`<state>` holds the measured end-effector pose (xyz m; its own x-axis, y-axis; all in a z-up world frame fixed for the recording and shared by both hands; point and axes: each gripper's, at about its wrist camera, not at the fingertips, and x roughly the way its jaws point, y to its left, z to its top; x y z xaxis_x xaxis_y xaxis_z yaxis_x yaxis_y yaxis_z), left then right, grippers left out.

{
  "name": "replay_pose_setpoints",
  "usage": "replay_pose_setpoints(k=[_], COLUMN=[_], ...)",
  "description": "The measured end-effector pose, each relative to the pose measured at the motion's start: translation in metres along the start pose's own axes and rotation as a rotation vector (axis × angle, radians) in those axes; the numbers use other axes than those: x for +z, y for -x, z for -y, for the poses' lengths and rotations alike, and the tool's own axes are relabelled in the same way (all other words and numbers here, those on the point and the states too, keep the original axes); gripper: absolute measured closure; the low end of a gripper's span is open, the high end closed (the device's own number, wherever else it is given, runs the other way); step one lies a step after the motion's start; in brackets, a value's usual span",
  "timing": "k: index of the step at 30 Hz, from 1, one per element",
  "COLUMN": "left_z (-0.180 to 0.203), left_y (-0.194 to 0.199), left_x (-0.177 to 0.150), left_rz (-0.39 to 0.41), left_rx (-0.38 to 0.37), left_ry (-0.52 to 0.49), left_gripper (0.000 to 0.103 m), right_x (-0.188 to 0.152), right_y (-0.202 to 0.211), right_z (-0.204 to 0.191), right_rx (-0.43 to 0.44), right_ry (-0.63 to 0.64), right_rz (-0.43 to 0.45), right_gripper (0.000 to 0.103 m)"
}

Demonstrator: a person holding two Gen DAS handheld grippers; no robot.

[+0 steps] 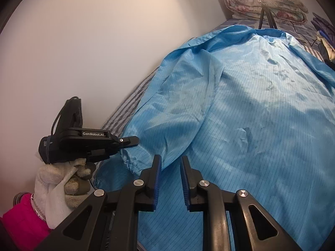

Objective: Fold large clothes

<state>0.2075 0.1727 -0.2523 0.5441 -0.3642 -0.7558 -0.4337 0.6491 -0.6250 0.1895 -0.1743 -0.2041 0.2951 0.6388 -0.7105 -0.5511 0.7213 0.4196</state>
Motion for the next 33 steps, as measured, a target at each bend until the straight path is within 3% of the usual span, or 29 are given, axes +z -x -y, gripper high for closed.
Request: replay_pose_setpoints(k=[5,10,12,13,18,20,21,24,26,30,33], left_z=[0.019,0.056,0.072,0.078,0.096,0.103,0.108,0.117,0.122,0.125,0.121], left_y=[0.051,0.107,0.118,0.120,0.106,0.097,0.092,0.081,0.075,0.067,0.059], left_x=[0.013,0.010,-0.006,-0.015,-0.057,-0.074,-0.082,-0.100,-0.109,-0.127,-0.138], left_rz=[0.150,0.288,0.304,0.302,0.249,0.234,0.227,0.200,0.177,0.144,0.046], left_rx=[0.054,0.126,0.148,0.155,0.172,0.194,0.203,0.196,0.185,0.172,0.124], left_ry=[-0.113,-0.344,-0.451,-0.498,-0.659,-0.732,-0.769,-0.823,-0.852,-0.911,-0.938], left_gripper=[0.102,0.103,0.103,0.103,0.103,0.103,0.103,0.103,0.103,0.103,0.103], right_x=[0.002,0.013,0.022,0.029,0.078,0.101,0.113,0.145,0.160,0.176,0.173], right_y=[-0.003,-0.001,-0.001,-0.001,-0.009,-0.016,-0.019,-0.031,-0.046,-0.083,-0.106], right_z=[0.004,0.010,0.012,0.013,0.014,0.016,0.015,0.007,0.005,0.012,0.024], right_rx=[-0.001,0.023,0.019,0.011,0.090,0.147,0.164,0.195,0.246,0.180,0.097], right_ry=[-0.014,-0.054,-0.073,-0.083,-0.121,-0.160,-0.171,-0.175,-0.210,-0.300,-0.342], right_rz=[-0.004,0.001,0.001,0.003,0.001,-0.005,-0.006,0.000,-0.030,-0.074,-0.107], right_gripper=[0.085,0.084,0.074,0.065,0.059,0.040,0.038,0.035,0.025,0.025,0.032])
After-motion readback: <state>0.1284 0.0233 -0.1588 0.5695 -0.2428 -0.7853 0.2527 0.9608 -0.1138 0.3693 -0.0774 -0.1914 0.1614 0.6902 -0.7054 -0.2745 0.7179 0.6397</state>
